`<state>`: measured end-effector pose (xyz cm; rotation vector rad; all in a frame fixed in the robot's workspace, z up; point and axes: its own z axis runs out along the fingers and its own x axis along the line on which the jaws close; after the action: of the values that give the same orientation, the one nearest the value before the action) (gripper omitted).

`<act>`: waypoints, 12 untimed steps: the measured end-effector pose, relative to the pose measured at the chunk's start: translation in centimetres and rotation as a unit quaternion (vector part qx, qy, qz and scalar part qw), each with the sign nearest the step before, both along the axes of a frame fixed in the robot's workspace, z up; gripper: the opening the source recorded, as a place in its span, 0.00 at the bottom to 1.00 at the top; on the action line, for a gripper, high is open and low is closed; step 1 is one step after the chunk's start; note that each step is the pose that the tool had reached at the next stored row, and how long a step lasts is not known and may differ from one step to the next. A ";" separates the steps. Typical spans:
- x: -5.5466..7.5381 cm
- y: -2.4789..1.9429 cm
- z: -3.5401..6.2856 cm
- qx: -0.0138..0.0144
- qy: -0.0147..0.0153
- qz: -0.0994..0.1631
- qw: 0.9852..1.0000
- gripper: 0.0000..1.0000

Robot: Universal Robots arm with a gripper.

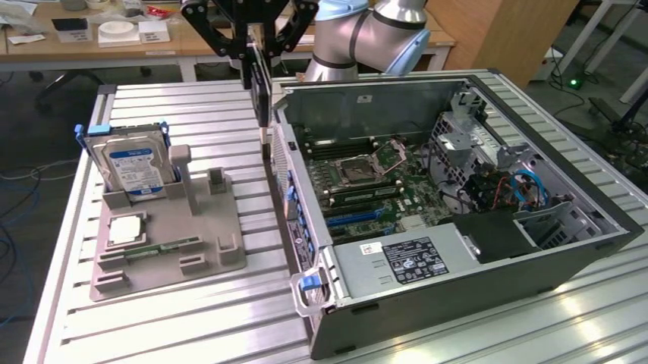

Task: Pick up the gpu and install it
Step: 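Pick up the gpu and move the gpu toward the slot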

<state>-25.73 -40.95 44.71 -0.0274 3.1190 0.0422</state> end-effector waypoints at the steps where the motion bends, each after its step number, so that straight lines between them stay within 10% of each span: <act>1: 0.0 0.00 0.00 0.000 0.000 0.000 1.000 0.28; 12: 0.5 0.00 0.00 0.000 0.000 0.000 1.000 0.28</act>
<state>-25.22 -40.95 44.71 -0.0275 3.1190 0.0422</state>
